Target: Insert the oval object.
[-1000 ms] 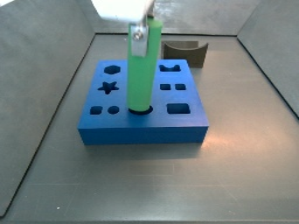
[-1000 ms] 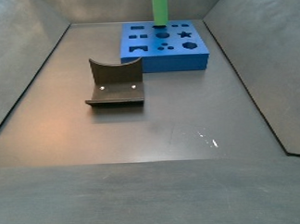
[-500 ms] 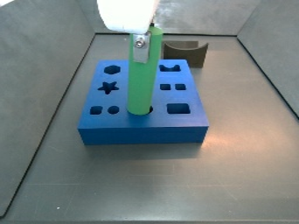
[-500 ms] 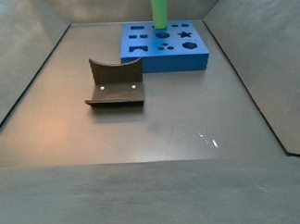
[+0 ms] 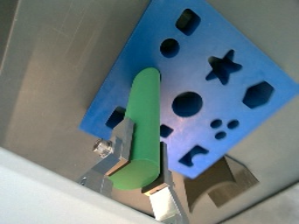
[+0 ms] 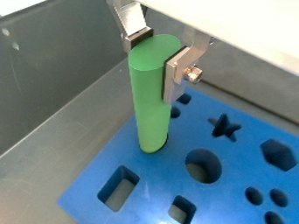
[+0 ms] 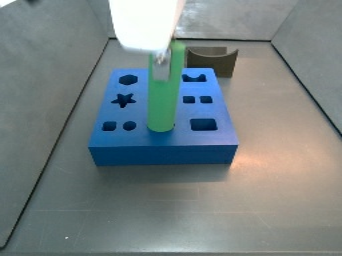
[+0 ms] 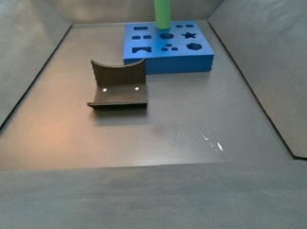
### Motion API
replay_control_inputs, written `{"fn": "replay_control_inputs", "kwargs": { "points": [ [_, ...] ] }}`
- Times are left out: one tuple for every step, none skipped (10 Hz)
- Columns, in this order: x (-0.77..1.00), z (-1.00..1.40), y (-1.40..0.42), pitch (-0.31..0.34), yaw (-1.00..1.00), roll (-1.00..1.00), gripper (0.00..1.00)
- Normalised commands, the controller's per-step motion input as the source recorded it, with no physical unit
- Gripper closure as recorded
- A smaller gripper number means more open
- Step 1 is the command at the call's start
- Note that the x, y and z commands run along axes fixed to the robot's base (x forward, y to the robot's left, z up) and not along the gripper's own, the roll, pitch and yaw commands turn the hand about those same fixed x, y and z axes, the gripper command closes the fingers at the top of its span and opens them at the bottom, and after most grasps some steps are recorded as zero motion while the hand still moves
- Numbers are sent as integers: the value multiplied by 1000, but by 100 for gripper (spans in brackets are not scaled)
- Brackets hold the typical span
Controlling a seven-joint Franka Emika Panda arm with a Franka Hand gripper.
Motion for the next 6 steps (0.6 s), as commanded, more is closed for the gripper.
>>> {"fn": "replay_control_inputs", "kwargs": {
  "points": [
    [0,-414,0,-160,46,-117,100],
    [0,-346,0,-107,17,-73,100],
    [-29,-303,0,-107,0,-79,100],
    [-9,-211,-29,-51,0,-11,100],
    [0,-209,-69,0,-37,0,100],
    [0,-266,-51,0,-37,0,100]
  ]
}}
